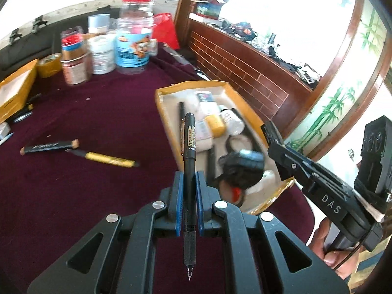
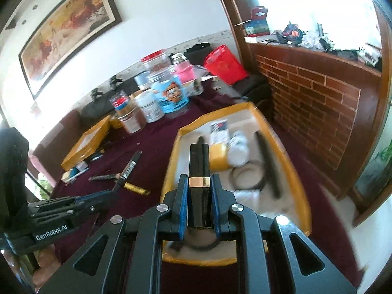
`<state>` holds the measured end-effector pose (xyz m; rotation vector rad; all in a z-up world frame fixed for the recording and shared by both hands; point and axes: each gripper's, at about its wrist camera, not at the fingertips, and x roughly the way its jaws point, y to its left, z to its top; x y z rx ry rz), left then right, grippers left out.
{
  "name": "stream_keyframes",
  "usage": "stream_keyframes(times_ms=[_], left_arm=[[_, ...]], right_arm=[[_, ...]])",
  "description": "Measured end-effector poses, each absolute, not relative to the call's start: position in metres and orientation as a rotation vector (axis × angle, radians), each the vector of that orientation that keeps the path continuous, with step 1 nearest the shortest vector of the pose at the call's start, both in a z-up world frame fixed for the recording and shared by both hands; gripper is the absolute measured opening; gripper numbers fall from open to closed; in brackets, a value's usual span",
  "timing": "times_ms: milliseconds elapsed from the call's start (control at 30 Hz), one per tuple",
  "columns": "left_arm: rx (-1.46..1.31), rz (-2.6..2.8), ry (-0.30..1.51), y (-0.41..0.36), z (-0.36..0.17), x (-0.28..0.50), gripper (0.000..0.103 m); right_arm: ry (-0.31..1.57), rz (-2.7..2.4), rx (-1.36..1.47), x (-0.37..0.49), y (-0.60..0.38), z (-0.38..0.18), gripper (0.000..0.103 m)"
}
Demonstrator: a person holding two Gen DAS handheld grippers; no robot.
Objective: Organize rigid objects
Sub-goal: 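Carry the pen and tube into the tray and open both tools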
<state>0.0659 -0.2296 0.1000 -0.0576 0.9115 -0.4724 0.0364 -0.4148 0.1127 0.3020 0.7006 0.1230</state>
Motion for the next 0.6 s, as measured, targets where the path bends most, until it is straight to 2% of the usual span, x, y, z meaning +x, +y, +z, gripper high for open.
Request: stream_keyframes(times_ms=[200, 600], left_arm=[[-0.105, -0.510, 0.978, -0.266, 0.095, 0.105, 0.007], [-0.085, -0.523, 1.068, -0.307, 0.063, 0.140, 0.007]], right_arm=[[0.767, 0.107, 0.256, 0.078, -0.438, 0.115, 0.016], [0.937, 0.035, 0.208, 0.122, -0.458, 0.068, 0.016]])
